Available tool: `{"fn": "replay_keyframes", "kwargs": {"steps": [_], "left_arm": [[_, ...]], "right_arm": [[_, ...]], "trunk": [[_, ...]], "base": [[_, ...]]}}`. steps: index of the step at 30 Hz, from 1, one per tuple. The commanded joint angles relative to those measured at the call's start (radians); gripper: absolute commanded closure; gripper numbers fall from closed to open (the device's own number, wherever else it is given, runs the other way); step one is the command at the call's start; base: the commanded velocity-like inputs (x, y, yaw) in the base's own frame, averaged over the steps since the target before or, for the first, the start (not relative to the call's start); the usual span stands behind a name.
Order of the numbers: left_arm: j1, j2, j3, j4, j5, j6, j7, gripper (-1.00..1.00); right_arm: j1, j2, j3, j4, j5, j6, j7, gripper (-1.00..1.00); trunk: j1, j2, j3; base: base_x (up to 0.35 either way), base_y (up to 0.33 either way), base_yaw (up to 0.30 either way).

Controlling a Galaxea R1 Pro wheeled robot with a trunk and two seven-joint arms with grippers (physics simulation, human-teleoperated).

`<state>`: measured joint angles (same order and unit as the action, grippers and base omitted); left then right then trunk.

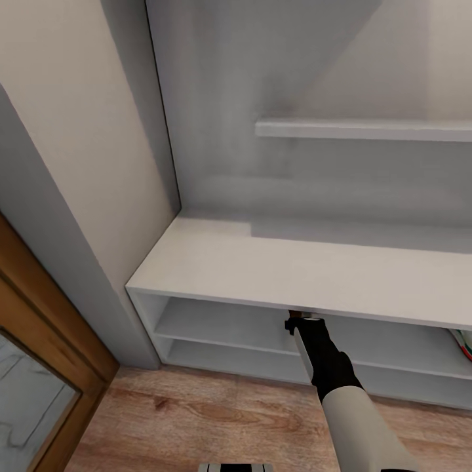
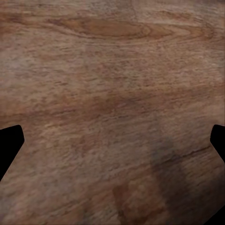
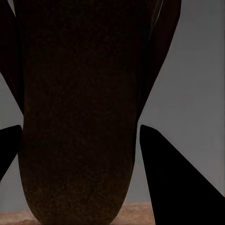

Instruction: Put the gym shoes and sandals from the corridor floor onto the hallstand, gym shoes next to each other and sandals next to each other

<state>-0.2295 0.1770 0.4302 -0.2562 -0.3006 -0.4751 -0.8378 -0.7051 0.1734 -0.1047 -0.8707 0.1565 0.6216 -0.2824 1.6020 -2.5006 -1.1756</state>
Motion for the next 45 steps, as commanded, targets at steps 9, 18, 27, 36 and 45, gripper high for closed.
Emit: {"fn": "replay_keyframes", "kwargs": {"steps": [9, 18, 27, 36, 45], "left_arm": [[-0.001, 0.0, 0.009, 0.0, -0.009, -0.003, -0.004, -1.0], [-0.001, 0.0, 0.009, 0.0, -0.008, -0.003, -0.004, -1.0], [-0.001, 0.0, 0.009, 0.001, -0.008, -0.004, -0.004, -1.0], [-0.001, 0.001, 0.01, 0.002, -0.008, -0.004, -0.004, -1.0], [-0.001, 0.001, 0.01, 0.002, -0.007, -0.003, -0.004, -1.0]], "right_arm": [[0.0, 0.001, -0.003, -0.002, 0.008, 0.006, 0.002, 1.0], [0.0, 0.001, -0.003, -0.002, 0.008, 0.006, 0.002, -1.0], [0.0, 0.001, -0.003, -0.002, 0.008, 0.006, 0.002, -1.0], [0.0, 0.001, -0.003, -0.002, 0.008, 0.006, 0.002, -1.0], [0.0, 0.001, -0.004, -0.001, 0.008, 0.006, 0.002, -1.0]], "trunk": [[0.0, 0.0, -0.001], [0.0, 0.0, -0.001], [0.0, 0.0, -0.001], [0.0, 0.0, -0.001], [0.0, 0.0, -0.001]], "base": [[0.005, 0.0, 0.0], [0.0, 0.0, 0.0], [-0.07, 0.0, 0.0], [-0.299, 0.0, 0.0], [-0.335, 0.0, 0.0]]}}
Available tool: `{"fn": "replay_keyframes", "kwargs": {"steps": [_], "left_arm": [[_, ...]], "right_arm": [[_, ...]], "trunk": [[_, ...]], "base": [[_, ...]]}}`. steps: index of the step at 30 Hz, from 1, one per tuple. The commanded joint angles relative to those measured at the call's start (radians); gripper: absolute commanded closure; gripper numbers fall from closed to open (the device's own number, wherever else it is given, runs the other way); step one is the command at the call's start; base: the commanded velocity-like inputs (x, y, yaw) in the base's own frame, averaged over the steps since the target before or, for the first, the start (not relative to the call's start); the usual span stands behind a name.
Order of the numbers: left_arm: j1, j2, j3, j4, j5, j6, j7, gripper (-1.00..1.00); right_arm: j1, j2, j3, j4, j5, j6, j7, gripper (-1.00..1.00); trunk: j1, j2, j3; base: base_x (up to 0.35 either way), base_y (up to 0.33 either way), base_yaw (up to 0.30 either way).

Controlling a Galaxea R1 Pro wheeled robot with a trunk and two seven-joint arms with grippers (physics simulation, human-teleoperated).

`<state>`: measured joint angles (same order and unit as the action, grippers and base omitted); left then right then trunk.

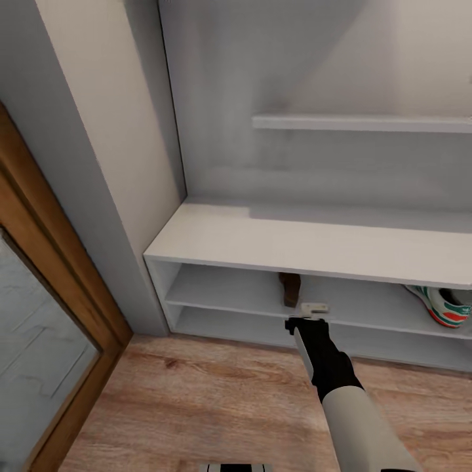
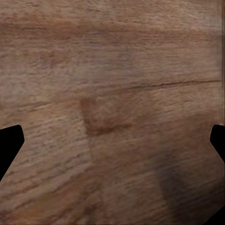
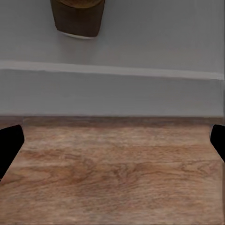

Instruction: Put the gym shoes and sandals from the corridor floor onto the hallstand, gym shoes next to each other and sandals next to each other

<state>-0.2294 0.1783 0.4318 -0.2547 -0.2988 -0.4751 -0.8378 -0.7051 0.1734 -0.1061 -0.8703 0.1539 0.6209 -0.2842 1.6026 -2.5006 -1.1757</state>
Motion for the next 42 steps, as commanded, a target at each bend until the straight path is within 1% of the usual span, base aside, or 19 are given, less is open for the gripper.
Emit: {"fn": "replay_keyframes", "kwargs": {"steps": [1, 8, 15, 16, 17, 18, 19, 22, 23, 30, 31, 34, 35, 37, 38, 40, 41, 42], "left_arm": [[-0.001, 0.0, 0.008, 0.0, -0.008, -0.003, -0.004, -1.0], [-0.001, 0.0, 0.014, 0.0, -0.006, -0.003, -0.004, -1.0], [-0.001, 0.003, 0.02, 0.0, -0.003, -0.005, -0.001, -1.0], [-0.001, 0.003, 0.021, 0.0, -0.002, -0.005, 0.002, -1.0], [-0.001, 0.003, 0.022, 0.0, -0.002, -0.005, 0.004, -1.0], [-0.001, 0.003, 0.022, 0.0, -0.001, -0.005, 0.004, -1.0], [-0.001, 0.003, 0.023, 0.0, -0.001, -0.005, 0.005, -1.0], [-0.001, 0.004, 0.023, 0.0, -0.001, -0.005, 0.008, -1.0], [-0.001, 0.003, 0.024, 0.001, 0.0, -0.005, 0.017, -1.0], [-0.001, 0.0, 0.046, 0.002, 0.001, -0.005, 0.057, -1.0], [-0.001, -0.002, 0.059, 0.003, 0.001, -0.006, 0.084, -1.0], [-0.001, -0.003, 0.064, 0.004, 0.001, -0.006, 0.105, -1.0], [-0.001, -0.003, 0.068, 0.005, 0.001, -0.005, 0.136, -1.0], [-0.001, -0.004, 0.069, 0.005, 0.002, -0.005, 0.155, -1.0], [-0.001, -0.005, 0.071, 0.006, 0.003, -0.005, 0.197, -1.0], [-0.001, -0.006, 0.071, 0.006, 0.007, -0.006, 0.219, -1.0], [-0.001, -0.007, 0.071, 0.006, 0.013, -0.006, 0.24, -1.0], [-0.001, -0.012, 0.071, 0.006, 0.046, -0.006, 0.279, -1.0]], "right_arm": [[0.0, 0.001, -0.003, -0.001, 0.01, 0.007, 0.004, -1.0], [0.0, 0.001, -0.003, 0.003, 0.011, 0.007, 0.005, -1.0], [0.001, 0.001, -0.004, 0.127, 0.011, -0.006, 0.006, -1.0], [0.002, 0.001, -0.004, 0.194, 0.013, -0.06, 0.007, -1.0], [0.003, 0.001, -0.004, 0.222, 0.013, -0.096, 0.007, -1.0], [0.003, 0.001, -0.004, 0.236, 0.014, -0.117, 0.008, -1.0], [0.004, 0.001, -0.004, 0.268, 0.015, -0.163, 0.008, -1.0], [0.006, 0.001, -0.004, 0.327, 0.015, -0.244, 0.009, -1.0], [0.008, -0.009, -0.004, 0.399, 0.015, -0.334, 0.011, -1.0], [0.016, -0.085, -0.004, 0.61, 0.015, -0.556, 0.017, -1.0], [0.018, -0.123, -0.003, 0.733, 0.016, -0.687, 0.042, -1.0], [0.025, -0.148, -0.002, 0.789, 0.018, -0.779, 0.08, -1.0], [0.062, -0.18, -0.002, 0.821, 0.02, -0.863, 0.14, -1.0], [0.085, -0.198, -0.002, 0.828, 0.019, -0.886, 0.175, -1.0], [0.121, -0.237, -0.001, 0.835, 0.018, -0.912, 0.256, -1.0], [0.131, -0.254, -0.002, 0.837, 0.017, -0.918, 0.301, -1.0], [0.138, -0.268, -0.002, 0.839, 0.017, -0.922, 0.347, -1.0], [0.153, -0.294, -0.002, 0.84, 0.015, -0.928, 0.437, -1.0]], "trunk": [[-0.001, 0.0, -0.001], [-0.001, 0.0, -0.001], [-0.001, 0.0, -0.001], [-0.001, 0.0, -0.001], [-0.001, 0.0, -0.001], [-0.001, 0.0, -0.001], [-0.001, 0.0, -0.001], [-0.001, 0.0, -0.001], [-0.001, 0.0, -0.001], [-0.001, 0.0, -0.001], [-0.001, 0.0, -0.001], [-0.001, 0.0, -0.001], [-0.001, 0.0, -0.001], [-0.001, 0.0, -0.001], [-0.001, 0.0, -0.001], [-0.001, 0.0, -0.001], [-0.001, 0.0, -0.001], [-0.001, 0.0, -0.001]], "base": [[-0.337, 0.0, 0.0], [-0.337, 0.0, 0.0], [-0.337, 0.0, 0.0], [-0.337, 0.0, 0.0], [-0.337, 0.0, 0.0], [-0.337, 0.0, 0.0], [-0.337, 0.0, 0.0], [-0.337, 0.0, 0.0], [-0.338, 0.0, 0.0], [-0.338, 0.0, 0.0], [-0.332, 0.0, 0.0], [-0.304, 0.0, 0.0], [-0.135, 0.0, 0.0], [-0.097, 0.0, 0.0], [-0.035, 0.0, 0.0], [-0.025, 0.0, 0.0], [-0.015, 0.0, 0.0], [-0.005, 0.0, 0.0]]}}
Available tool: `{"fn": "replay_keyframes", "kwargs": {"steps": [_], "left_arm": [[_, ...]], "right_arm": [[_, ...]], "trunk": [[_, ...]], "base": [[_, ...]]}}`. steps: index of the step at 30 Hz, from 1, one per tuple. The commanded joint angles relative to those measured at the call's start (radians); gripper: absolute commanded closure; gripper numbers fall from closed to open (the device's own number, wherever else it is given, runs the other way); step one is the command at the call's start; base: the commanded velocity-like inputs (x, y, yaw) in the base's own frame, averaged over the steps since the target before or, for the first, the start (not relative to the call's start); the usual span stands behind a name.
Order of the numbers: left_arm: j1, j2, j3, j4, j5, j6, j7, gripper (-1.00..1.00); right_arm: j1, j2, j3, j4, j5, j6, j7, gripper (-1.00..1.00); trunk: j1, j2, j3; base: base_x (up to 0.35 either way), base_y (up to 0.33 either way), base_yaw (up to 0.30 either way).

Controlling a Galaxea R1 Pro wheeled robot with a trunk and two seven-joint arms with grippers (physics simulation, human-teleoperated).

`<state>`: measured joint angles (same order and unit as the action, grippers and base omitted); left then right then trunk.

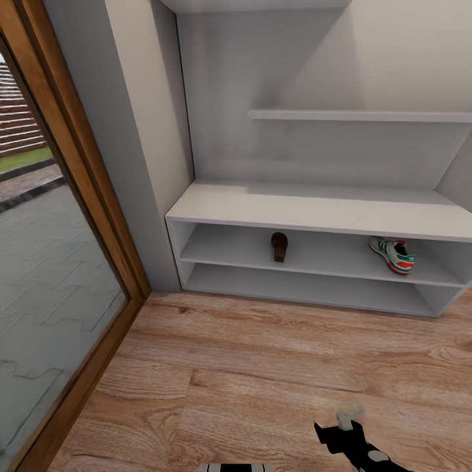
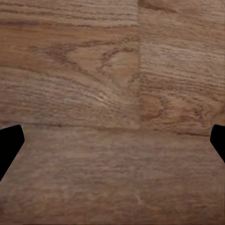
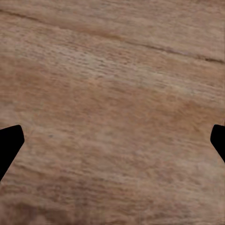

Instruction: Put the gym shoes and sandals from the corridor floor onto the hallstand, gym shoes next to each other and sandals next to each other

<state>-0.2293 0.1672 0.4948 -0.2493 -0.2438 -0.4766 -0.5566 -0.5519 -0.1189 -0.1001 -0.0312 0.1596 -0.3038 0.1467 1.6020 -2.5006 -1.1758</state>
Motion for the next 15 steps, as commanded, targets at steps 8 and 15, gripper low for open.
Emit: {"fn": "replay_keyframes", "kwargs": {"steps": [8, 15], "left_arm": [[-0.001, -0.003, 0.007, 0.002, 0.06, -0.005, 0.017, -1.0], [-0.001, -0.004, 0.007, 0.004, 0.074, -0.005, 0.02, -1.0]], "right_arm": [[0.013, -0.013, -0.009, 0.001, 0.009, -0.006, 0.051, -1.0], [0.017, -0.015, -0.009, 0.002, 0.008, -0.007, 0.053, -1.0]], "trunk": [[0.0, 0.0, -0.001], [0.0, 0.0, -0.001]], "base": [[-0.001, 0.0, 0.0], [0.0, 0.0, 0.0]]}}
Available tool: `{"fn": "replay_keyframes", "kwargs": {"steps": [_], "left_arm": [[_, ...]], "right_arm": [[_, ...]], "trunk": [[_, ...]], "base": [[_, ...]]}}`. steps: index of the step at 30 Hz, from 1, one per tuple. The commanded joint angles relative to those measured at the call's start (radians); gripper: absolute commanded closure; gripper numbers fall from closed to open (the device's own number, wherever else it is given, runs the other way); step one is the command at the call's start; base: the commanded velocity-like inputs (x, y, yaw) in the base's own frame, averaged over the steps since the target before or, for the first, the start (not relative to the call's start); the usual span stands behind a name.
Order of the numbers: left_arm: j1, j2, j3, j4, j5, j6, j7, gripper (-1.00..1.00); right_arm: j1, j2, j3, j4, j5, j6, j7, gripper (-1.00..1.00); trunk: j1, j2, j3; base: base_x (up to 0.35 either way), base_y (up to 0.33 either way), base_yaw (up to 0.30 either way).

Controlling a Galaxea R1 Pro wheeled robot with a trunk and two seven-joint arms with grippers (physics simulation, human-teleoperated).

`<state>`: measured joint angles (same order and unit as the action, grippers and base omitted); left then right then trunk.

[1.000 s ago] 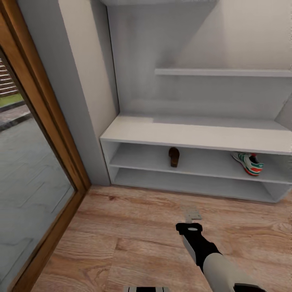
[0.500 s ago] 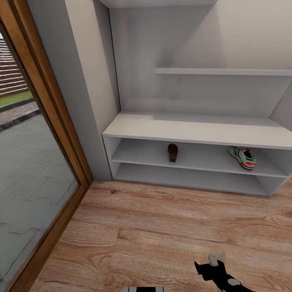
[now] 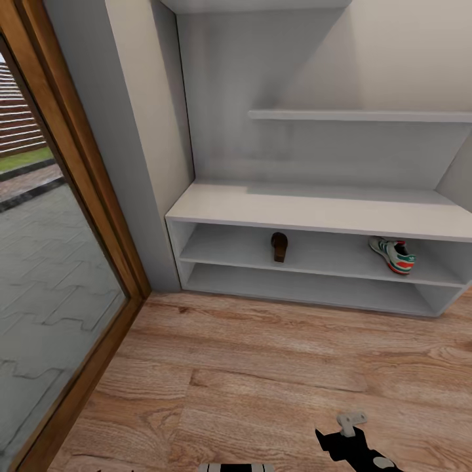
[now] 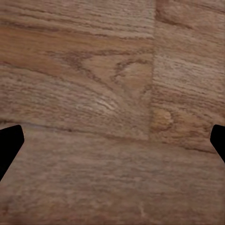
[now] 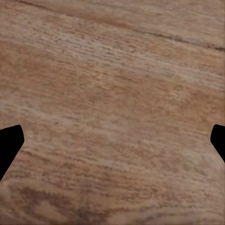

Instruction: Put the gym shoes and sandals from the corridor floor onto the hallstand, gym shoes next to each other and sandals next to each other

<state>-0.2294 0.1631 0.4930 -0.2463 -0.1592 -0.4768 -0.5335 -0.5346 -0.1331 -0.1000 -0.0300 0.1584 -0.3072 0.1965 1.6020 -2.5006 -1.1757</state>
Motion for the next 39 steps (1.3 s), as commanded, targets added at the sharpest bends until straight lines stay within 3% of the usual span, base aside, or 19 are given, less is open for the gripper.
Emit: {"fn": "replay_keyframes", "kwargs": {"steps": [1, 15, 26, 39], "left_arm": [[-0.001, 0.0, 0.009, 0.001, -0.01, -0.005, -0.004, -1.0], [-0.001, -0.001, 0.007, 0.018, -0.01, -0.005, -0.003, -1.0], [-0.001, -0.001, 0.007, 0.021, -0.01, -0.006, -0.003, -1.0], [-0.001, -0.001, 0.007, 0.022, -0.01, -0.006, -0.003, -1.0]], "right_arm": [[0.0, -0.001, -0.009, 0.001, 0.009, -0.003, 0.003, -1.0], [0.015, -0.011, -0.013, -0.001, 0.008, -0.002, 0.0, -1.0], [0.017, -0.021, -0.013, -0.001, 0.006, -0.003, -0.105, -1.0], [0.034, -0.01, -0.013, 0.0, 0.004, -0.003, -0.126, -1.0]], "trunk": [[0.0, 0.0, -0.001], [0.0, 0.0, -0.001], [0.0, 0.0, -0.001], [0.0, 0.0, -0.001]], "base": [[0.0, 0.0, 0.0], [0.0, 0.0, -0.189], [0.0, 0.0, -0.267], [0.0, 0.0, -0.268]]}}
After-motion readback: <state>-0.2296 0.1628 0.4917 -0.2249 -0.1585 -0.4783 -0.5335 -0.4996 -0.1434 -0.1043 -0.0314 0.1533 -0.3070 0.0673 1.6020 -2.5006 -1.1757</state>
